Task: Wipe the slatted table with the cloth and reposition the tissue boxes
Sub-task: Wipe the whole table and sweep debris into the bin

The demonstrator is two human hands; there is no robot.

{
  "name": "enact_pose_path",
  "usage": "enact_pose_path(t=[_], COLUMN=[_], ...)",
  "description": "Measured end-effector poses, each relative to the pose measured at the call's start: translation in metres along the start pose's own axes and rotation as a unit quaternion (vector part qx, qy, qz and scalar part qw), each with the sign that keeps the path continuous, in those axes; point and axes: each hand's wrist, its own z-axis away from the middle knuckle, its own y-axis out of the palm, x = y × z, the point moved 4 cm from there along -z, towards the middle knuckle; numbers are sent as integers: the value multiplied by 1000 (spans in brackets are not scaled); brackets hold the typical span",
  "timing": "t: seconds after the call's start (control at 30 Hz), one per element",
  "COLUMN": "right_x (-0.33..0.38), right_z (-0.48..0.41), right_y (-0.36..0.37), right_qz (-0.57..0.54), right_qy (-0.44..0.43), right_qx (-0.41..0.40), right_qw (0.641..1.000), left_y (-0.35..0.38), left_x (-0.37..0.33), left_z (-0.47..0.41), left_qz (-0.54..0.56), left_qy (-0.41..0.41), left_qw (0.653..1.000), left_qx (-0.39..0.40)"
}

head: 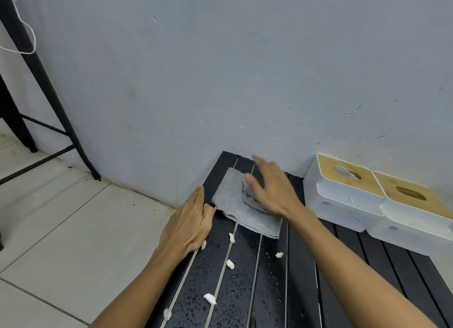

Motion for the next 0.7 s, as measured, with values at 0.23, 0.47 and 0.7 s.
enact_pose_path(t=[0.23, 0.47, 0.7], right_x=[8, 10, -21], right_z=[-1, 10, -82], right_y=[64, 66, 100], right_qz=[110, 102, 117], right_qy=[-66, -93, -25], right_qx=[139, 136, 100], right_qw=[982, 981, 988], left_y=[2, 7, 4], left_x=[3, 9, 6], left_z=[-2, -7, -4], left_qz=[12, 42, 53], left_qy=[5, 8, -6], left_qw=[1000, 999, 999], left_qx=[-2, -4, -11])
